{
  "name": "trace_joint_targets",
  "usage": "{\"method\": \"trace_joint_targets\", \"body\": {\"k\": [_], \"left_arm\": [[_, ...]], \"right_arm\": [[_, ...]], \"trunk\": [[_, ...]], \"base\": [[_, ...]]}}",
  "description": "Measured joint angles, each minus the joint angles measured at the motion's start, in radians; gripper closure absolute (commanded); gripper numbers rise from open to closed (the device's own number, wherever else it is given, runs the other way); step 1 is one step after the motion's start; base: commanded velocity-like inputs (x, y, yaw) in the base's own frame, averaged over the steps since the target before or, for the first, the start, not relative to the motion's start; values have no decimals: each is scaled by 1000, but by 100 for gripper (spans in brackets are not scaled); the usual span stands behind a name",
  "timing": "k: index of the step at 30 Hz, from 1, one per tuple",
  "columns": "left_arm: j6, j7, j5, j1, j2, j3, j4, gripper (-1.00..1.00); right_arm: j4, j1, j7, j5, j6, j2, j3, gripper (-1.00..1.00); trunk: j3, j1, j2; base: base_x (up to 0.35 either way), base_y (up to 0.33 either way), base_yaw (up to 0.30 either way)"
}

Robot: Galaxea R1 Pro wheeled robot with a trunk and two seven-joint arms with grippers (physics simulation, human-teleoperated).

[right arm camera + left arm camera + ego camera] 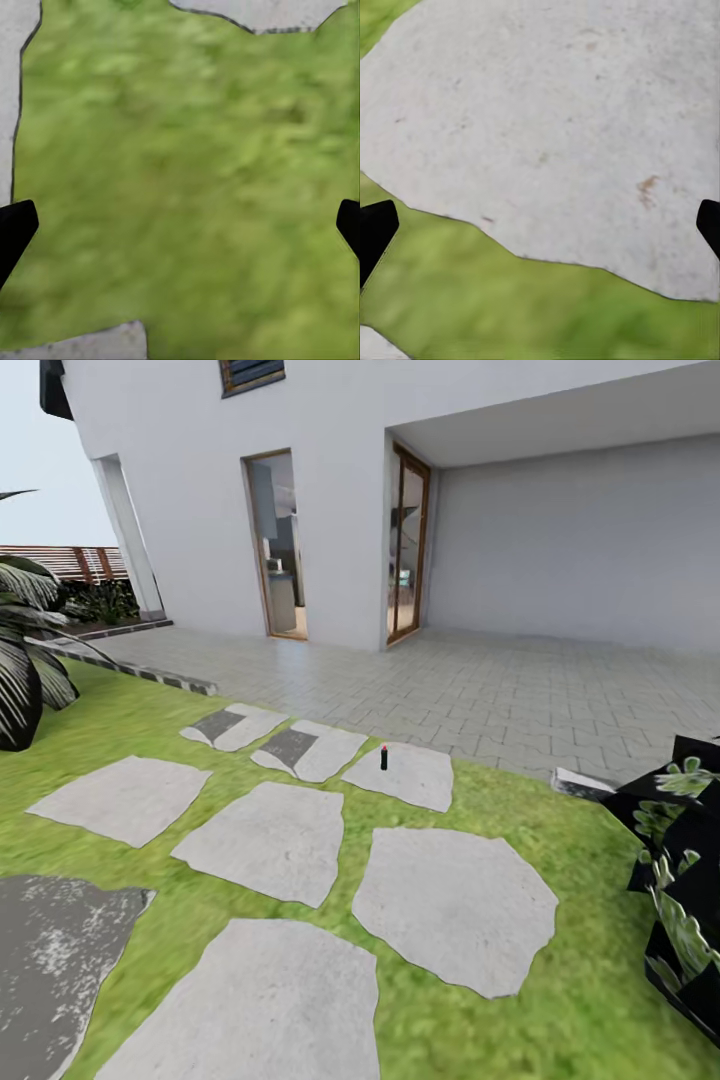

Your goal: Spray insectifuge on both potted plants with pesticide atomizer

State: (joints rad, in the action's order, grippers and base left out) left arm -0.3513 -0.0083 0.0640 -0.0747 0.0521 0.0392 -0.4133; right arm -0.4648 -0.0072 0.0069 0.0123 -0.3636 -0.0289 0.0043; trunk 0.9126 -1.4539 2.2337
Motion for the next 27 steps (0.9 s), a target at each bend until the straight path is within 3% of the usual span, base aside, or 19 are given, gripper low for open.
{"method": "trace_joint_targets", "body": {"k": [27], "left_arm": [[-1, 0, 0, 0, 0, 0, 0, -100]], "right_arm": [[-1, 0, 0, -1, 0, 0, 0, -100]], "trunk": [[0, 0, 0]], "base": [[339, 0, 0]]}}
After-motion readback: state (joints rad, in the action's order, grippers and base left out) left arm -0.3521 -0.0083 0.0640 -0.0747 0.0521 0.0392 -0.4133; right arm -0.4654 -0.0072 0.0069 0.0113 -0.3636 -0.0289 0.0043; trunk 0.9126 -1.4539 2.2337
